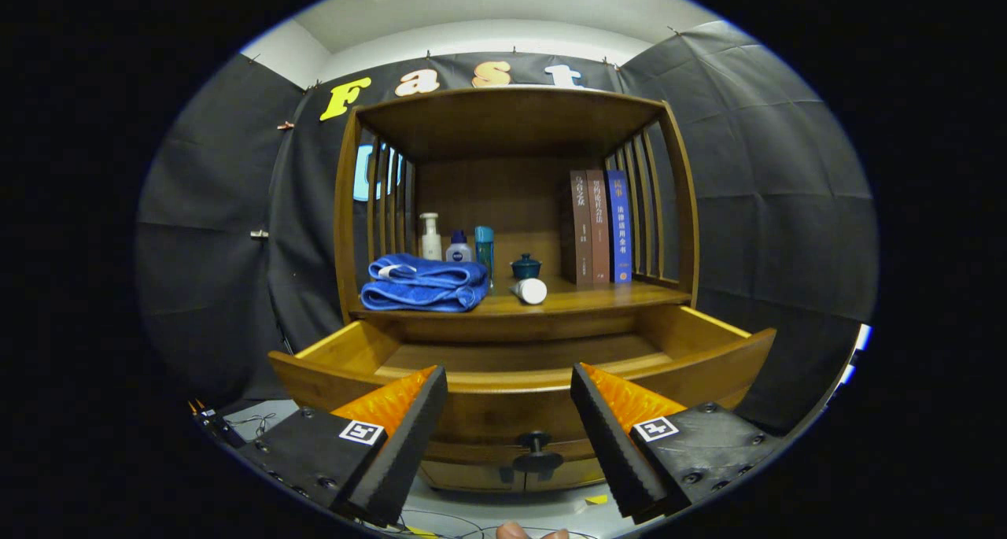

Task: Pull open the drawer, take out the items inside it, and place them on the countertop above the cabinet.

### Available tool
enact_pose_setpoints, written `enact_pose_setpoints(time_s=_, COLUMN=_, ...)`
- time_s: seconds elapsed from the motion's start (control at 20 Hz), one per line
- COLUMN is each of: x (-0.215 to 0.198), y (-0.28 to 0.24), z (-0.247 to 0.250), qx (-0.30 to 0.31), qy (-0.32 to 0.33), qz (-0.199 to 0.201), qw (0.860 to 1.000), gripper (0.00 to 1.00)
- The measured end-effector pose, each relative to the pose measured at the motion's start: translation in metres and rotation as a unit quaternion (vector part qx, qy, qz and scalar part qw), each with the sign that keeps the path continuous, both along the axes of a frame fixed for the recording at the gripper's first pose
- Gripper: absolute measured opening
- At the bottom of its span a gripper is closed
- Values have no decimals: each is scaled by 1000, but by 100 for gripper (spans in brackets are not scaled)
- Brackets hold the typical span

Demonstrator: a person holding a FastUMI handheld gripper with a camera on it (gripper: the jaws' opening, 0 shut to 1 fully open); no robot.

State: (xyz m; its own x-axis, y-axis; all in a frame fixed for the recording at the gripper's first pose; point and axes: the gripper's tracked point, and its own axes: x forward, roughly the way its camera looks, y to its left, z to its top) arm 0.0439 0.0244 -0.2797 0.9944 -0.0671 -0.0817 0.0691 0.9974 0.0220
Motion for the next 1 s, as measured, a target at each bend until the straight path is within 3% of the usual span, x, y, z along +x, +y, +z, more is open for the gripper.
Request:
enact_pose_setpoints(time_s=0.35, x=7, y=-3, z=-46, qx=5, qy=33, qz=-3, qw=999, gripper=99)
enact_pose_setpoints(time_s=1.0, x=11, y=-13, z=-51, qx=3, qy=25, qz=-11, qw=1000, gripper=100)
